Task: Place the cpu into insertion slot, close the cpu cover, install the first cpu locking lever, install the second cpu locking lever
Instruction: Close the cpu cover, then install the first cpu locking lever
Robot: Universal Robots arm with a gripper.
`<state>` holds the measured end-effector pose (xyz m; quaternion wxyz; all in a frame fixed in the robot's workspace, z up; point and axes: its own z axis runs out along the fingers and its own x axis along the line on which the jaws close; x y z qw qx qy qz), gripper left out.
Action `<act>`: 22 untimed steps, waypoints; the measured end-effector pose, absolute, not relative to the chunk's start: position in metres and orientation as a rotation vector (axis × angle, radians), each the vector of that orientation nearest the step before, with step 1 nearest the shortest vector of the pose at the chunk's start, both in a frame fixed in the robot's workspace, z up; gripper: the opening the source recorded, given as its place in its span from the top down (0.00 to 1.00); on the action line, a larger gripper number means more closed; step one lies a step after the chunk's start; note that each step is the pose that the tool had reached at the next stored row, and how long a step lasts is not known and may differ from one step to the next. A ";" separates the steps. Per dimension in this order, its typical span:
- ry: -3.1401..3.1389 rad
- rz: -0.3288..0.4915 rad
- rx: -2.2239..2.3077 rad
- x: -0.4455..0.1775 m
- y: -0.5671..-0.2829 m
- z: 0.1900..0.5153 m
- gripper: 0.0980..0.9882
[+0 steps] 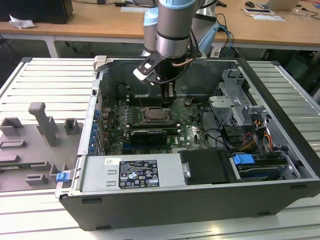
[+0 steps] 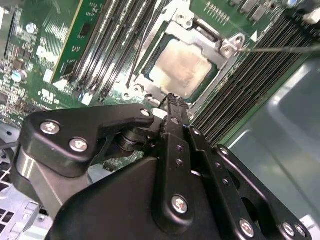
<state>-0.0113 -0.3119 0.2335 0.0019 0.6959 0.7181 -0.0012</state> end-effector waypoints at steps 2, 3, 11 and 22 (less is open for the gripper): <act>2.254 -0.004 2.183 -0.014 -0.312 0.233 0.99; 2.254 -0.004 2.183 -0.014 -0.312 0.233 0.99; 2.254 -0.004 2.183 -0.022 -0.312 0.233 0.99; 2.254 -0.004 2.183 -0.032 -0.312 0.233 0.99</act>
